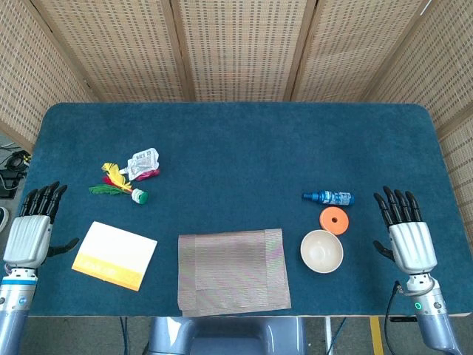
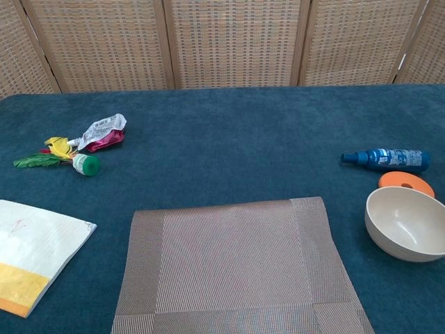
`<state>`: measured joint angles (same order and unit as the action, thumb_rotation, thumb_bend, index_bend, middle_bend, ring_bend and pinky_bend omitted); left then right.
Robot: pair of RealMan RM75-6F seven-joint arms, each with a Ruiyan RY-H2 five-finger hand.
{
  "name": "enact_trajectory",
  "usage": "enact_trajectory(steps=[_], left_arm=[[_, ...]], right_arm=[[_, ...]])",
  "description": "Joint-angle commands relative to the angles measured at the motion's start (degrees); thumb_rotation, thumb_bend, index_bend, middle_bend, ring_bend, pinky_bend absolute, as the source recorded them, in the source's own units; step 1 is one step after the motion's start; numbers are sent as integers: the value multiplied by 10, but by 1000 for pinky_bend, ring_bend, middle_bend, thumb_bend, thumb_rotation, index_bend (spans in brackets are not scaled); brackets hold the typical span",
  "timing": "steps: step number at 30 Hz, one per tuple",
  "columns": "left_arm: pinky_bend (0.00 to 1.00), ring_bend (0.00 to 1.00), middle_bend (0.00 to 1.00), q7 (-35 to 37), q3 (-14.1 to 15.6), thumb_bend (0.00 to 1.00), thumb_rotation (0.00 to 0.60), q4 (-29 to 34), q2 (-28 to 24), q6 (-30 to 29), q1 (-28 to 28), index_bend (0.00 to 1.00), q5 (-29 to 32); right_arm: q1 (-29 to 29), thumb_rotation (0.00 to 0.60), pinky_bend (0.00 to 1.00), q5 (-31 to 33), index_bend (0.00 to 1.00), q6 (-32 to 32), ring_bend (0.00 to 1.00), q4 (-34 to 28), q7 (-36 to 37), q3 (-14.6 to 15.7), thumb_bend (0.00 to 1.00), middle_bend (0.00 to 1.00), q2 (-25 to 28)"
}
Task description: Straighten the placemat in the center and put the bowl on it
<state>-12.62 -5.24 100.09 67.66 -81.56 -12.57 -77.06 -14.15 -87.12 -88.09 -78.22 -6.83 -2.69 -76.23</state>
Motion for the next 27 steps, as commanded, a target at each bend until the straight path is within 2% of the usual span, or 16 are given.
enact_trajectory(steps=[1,6,8,10,14,21,24,27], left_arm=[[0,0,0,-1,0,0,600,-1,0,1,0,0,-1],[0,0,0,0,-3,0,600,0,0,1,0,0,-3],[0,0,0,1,-4,0,600,0,0,0,-1,0,-5],[0,0,0,0,-5,0,600,-2,0,2,-2,0,-5],[0,0,0,1,-7,0,600,-5,1,8,-4,0,-1],[0,0,0,-3,-10,0,600,-5,2,7,-3,0,2],[0,0,0,-4,-10,0,600,-6,2,8,-3,0,3],[0,0,0,-3,-12,0,600,-6,2,9,-3,0,5]], right_arm=[[1,600,0,-8,65,12,0,0,9,7,0,0,0],[-4,600,0,-37,119,53,0,-24,35,41,0,0,17],[-11,600,0,-68,143,76,0,-29,48,68,0,0,28],[-19,600,0,-107,177,90,0,-21,57,93,0,0,34],[-25,600,0,-151,254,92,0,4,68,115,0,0,27],[-41,600,0,-169,319,126,0,21,56,122,13,0,7],[-55,600,0,-169,355,147,0,31,65,118,103,0,-6],[-66,600,0,-161,416,160,0,49,75,107,236,0,-21]])
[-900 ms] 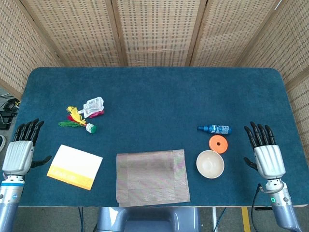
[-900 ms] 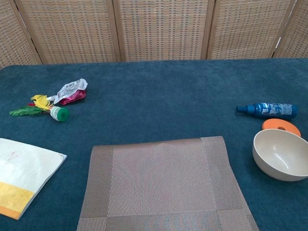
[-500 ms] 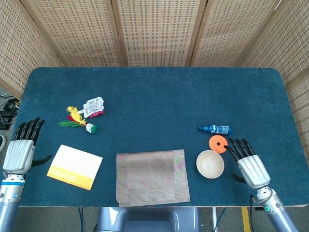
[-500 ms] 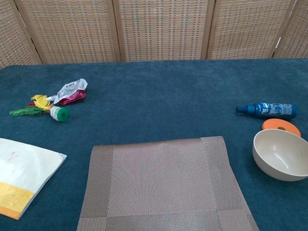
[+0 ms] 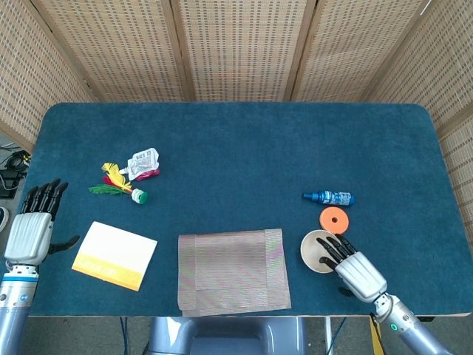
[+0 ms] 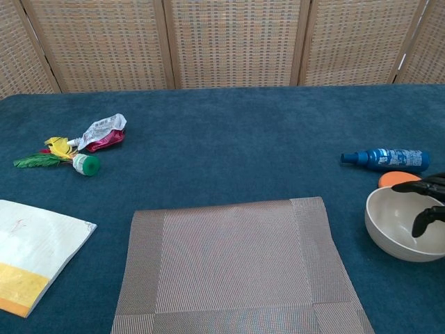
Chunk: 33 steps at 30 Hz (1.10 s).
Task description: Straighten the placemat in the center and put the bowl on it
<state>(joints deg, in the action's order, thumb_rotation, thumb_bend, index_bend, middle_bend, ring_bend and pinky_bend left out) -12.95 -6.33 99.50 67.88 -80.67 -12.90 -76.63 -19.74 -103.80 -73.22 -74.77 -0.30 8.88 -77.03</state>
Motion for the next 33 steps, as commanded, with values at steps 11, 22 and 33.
enact_trajectory(steps=[11,22,33], left_arm=[[0,0,0,5,-4,0,600,-4,-2,6,-1,0,8],[0,0,0,13,-5,0,600,-3,-7,10,-1,0,8],[0,0,0,13,-5,0,600,0,-9,8,0,0,7]], right_arm=[[-24,600,0,40,748,13,0,36,109,-35,641,3,-42],[-46,600,0,144,762,-2,0,64,156,-142,644,34,-23],[-76,600,0,308,765,149,0,177,91,-200,641,34,-57]])
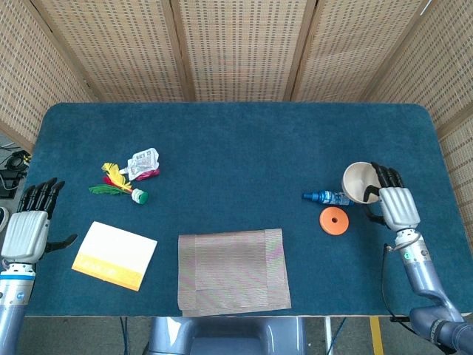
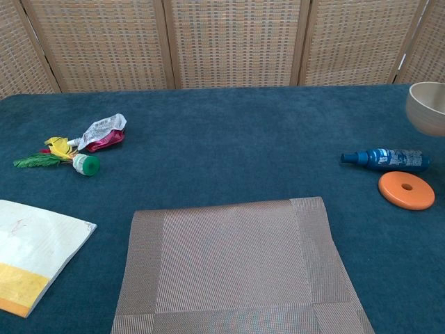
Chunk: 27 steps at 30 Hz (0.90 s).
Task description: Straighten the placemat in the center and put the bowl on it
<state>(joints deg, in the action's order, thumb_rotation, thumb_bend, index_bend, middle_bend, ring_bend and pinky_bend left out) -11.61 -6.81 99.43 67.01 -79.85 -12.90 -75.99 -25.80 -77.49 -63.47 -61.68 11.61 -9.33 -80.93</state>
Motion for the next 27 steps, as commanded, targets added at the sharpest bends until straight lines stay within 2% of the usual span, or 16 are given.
enact_trajectory(steps=[1,6,10,11,12,14,16,17,19,24,27], left_arm=[[0,0,0,0,0,0,600,1,0,1,0,0,0],[0,0,0,0,1,0,600,2,-1,1,0,0,0],[0,0,0,0,0,0,600,2,-2,3,0,0,2],[0,0,0,0,0,0,600,1,-2,4,-1,0,3],[0,0,0,0,0,0,600,1,-2,6,-1,0,3],[0,0,0,-3,1,0,600,1,-3,9,-2,0,3],[0,0,0,-6,3,0,600,-1,-2,9,-3,0,0],[0,0,0,-6,3,0,600,-1,-2,9,-4,0,-2],[0,0,0,-4,5,0,600,-1,-2,9,-4,0,-6],[0,0,0,-1,9,0,600,-6,1,10,-6,0,-21],[0,0,0,0,15,0,600,-3,4,25,-23,0,-54]], right_arm=[[-18,600,0,55,765,65,0,56,-34,-19,642,32,-22],[-34,600,0,116,765,139,0,110,-61,-35,641,29,-47],[-37,600,0,130,761,155,0,128,-61,-39,639,28,-55],[-36,600,0,129,726,161,0,127,-60,-36,613,21,-53],[-35,600,0,124,668,170,0,120,-53,-31,559,15,-47],[-32,600,0,115,367,171,0,102,-32,-30,243,0,-36],[-27,600,0,101,136,165,0,81,-14,-26,38,0,-21],[-23,600,0,95,57,156,0,70,-11,-25,3,0,-15],[-13,600,0,81,4,125,0,45,-11,-23,0,0,-2],[16,600,0,49,0,36,0,-18,-9,-23,0,0,25],[51,600,0,3,2,-51,0,-78,6,-11,0,0,50]])
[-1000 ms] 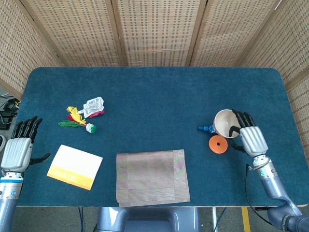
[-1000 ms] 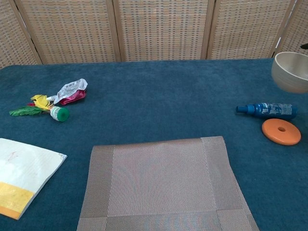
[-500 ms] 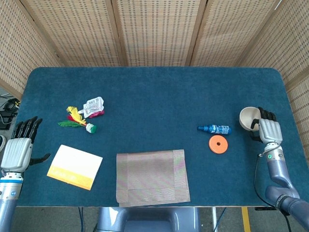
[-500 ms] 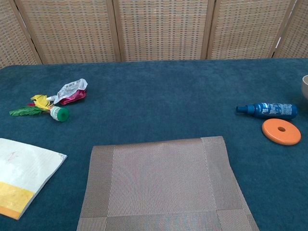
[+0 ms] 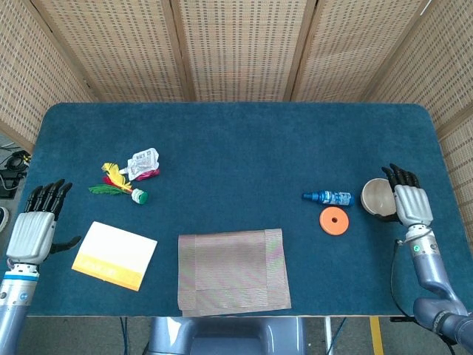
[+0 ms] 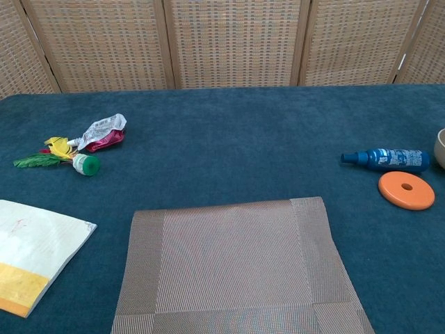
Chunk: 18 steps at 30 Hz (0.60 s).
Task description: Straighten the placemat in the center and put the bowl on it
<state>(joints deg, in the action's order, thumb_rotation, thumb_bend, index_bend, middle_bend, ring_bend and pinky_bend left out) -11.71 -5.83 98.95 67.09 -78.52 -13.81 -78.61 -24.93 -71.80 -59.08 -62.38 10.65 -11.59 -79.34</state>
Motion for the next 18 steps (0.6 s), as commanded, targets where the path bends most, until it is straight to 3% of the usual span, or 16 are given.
enact_trajectory(steps=[1,6,13,18], left_arm=[[0,0,0,4,9,0,600,2,5,18,-21,0,-45],[0,0,0,33,34,0,600,-14,19,49,-60,8,-143],[0,0,0,140,79,61,600,-74,68,86,-127,273,-279],[0,0,0,171,122,145,600,-131,105,102,-160,333,-352]], right_arm=[[52,600,0,-69,8,-118,0,-83,11,19,0,0,41],[88,600,0,-110,42,-193,0,-126,-14,42,0,0,51],[123,600,0,-146,55,-254,0,-179,-63,68,0,0,48],[133,600,0,-151,56,-272,0,-173,-108,71,0,0,36]])
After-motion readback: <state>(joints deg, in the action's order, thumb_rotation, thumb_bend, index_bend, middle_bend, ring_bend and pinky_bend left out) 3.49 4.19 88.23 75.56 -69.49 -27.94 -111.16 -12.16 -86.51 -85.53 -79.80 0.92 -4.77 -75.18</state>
